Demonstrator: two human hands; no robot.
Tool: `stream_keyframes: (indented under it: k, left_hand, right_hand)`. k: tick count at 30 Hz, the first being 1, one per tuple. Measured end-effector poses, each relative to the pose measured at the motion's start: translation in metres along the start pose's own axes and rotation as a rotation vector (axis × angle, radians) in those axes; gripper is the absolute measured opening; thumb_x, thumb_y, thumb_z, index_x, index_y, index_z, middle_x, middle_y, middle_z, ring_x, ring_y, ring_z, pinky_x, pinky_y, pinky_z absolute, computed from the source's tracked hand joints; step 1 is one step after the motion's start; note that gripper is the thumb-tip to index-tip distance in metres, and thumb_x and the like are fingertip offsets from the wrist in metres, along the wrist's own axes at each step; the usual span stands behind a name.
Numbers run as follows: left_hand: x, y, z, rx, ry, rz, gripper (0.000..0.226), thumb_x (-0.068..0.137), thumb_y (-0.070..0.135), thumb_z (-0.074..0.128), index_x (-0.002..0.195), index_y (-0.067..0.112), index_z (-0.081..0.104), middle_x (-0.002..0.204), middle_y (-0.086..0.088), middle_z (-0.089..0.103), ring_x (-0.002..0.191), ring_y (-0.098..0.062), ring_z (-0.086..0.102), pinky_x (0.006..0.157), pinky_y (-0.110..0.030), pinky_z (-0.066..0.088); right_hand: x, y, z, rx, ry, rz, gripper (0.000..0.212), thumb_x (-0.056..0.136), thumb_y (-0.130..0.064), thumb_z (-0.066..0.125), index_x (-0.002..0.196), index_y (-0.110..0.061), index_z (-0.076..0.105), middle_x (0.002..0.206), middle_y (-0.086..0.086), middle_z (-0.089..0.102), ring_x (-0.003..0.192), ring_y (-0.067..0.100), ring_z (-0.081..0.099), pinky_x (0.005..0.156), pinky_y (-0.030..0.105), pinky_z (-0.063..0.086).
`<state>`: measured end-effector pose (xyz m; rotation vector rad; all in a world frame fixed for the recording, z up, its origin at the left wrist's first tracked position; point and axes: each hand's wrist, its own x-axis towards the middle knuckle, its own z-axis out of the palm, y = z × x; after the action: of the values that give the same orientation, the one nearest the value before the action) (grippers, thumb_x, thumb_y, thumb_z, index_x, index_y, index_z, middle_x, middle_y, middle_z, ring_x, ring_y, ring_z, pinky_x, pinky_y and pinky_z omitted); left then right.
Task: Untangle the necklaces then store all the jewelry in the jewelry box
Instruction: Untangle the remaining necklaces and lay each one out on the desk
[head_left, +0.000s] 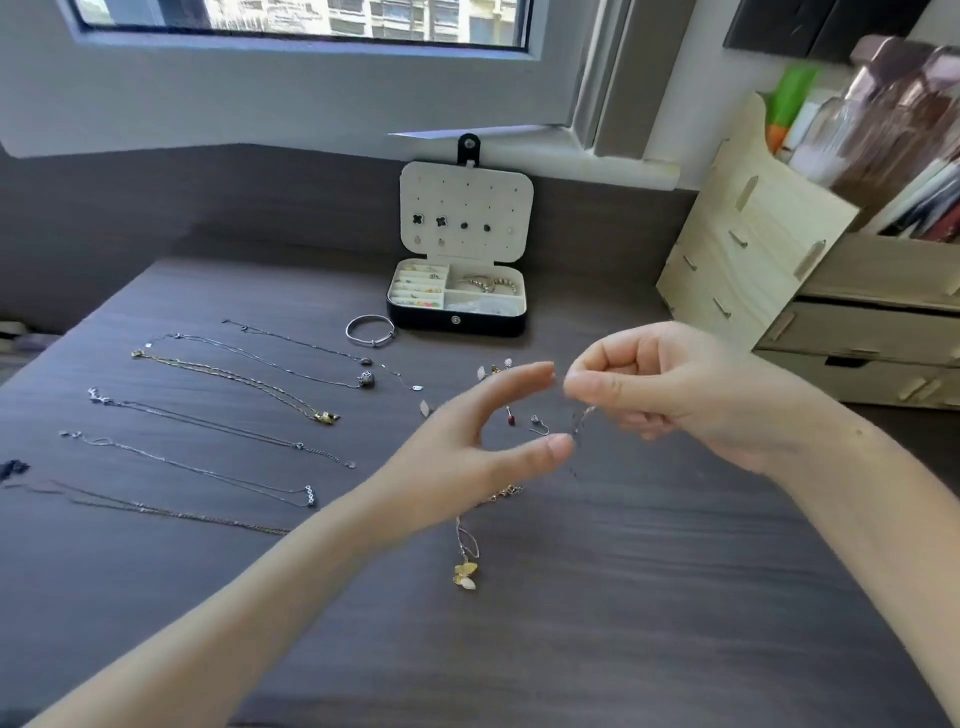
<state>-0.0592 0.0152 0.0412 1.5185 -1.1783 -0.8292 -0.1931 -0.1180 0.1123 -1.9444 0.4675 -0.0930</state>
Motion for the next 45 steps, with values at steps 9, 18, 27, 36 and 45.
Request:
stream_keyframes:
  k: [9, 18, 27, 36, 45]
  left_hand:
    - [-0.016, -0.001, -0.034, -0.483, 0.002, 0.001, 0.017, 0.084, 0.02, 0.056, 0.094, 0.014, 0.069, 0.07, 0.0, 0.06, 0.071, -0.017, 0.059, 0.083, -0.034, 0.051]
    - [-0.057, -0.015, -0.148, -0.252, 0.373, -0.111, 0.014, 0.084, 0.022, 0.067, 0.077, 0.01, 0.071, 0.055, 0.005, 0.036, 0.051, -0.009, 0.031, 0.049, -0.016, 0.029]
    - [0.009, -0.06, -0.24, 0.619, 0.644, -0.181, 0.011, 0.086, 0.019, 0.065, 0.081, 0.01, 0.068, 0.061, 0.005, 0.057, 0.053, -0.009, 0.047, 0.051, -0.023, 0.035]
    - [0.067, -0.099, -0.266, 0.822, 0.392, -0.292, 0.009, 0.083, 0.026, 0.069, 0.087, 0.018, 0.071, 0.083, 0.001, 0.062, 0.08, -0.016, 0.055, 0.07, -0.023, 0.041]
    - [0.078, -0.104, -0.266, 0.677, 0.368, -0.329, 0.01, 0.076, 0.023, 0.073, 0.069, 0.027, 0.068, 0.068, 0.006, 0.061, 0.068, -0.015, 0.056, 0.066, -0.022, 0.042]
  right_hand:
    - [0.042, -0.058, 0.022, -0.008, 0.062, -0.241, 0.014, 0.084, -0.024, 0.063, 0.08, -0.011, 0.064, 0.048, -0.004, 0.039, 0.047, 0.012, 0.028, 0.045, 0.022, 0.022]
    - [0.091, -0.08, 0.044, 0.188, 0.182, -0.296, 0.013, 0.091, -0.008, 0.057, 0.078, -0.007, 0.06, 0.05, -0.001, 0.04, 0.048, 0.011, 0.03, 0.045, 0.022, 0.022]
    - [0.167, -0.001, 0.105, -0.345, 0.285, -0.175, 0.013, 0.088, -0.008, 0.056, 0.078, -0.017, 0.056, 0.071, 0.002, 0.068, 0.066, 0.015, 0.062, 0.06, 0.024, 0.046]
    - [0.2, 0.031, 0.11, -0.745, 0.361, -0.143, 0.007, 0.087, -0.02, 0.06, 0.091, -0.018, 0.065, 0.098, -0.001, 0.066, 0.098, 0.02, 0.057, 0.077, 0.03, 0.041]
    - [0.211, 0.038, 0.101, -0.919, 0.349, -0.19, 0.028, 0.092, -0.017, 0.05, 0.112, -0.025, 0.067, 0.107, 0.003, 0.06, 0.108, 0.024, 0.051, 0.078, 0.029, 0.037]
